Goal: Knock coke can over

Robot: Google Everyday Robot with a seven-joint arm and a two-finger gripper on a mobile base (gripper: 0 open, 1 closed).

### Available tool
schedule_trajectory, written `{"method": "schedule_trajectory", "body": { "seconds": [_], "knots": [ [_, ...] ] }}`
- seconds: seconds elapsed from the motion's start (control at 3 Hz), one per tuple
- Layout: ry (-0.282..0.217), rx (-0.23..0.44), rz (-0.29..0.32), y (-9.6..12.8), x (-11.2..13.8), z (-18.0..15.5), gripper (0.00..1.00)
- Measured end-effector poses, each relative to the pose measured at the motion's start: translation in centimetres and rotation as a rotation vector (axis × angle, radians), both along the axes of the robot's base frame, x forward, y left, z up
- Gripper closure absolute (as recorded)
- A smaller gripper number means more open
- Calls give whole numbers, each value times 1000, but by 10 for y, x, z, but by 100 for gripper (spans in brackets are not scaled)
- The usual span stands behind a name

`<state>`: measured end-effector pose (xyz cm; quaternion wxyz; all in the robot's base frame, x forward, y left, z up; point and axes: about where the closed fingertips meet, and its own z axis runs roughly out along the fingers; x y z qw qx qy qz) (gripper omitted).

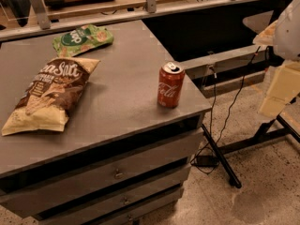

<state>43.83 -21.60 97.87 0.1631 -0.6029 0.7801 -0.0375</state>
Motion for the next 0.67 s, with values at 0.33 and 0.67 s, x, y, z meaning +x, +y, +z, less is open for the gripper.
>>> {"method": "schedule_trajectory", "body": {
  "seconds": [0.33,0.67],
  "knots": [
    [0,8,-2,1,0,0,0],
    [1,133,-36,8,2,-1,0]
  ]
}}
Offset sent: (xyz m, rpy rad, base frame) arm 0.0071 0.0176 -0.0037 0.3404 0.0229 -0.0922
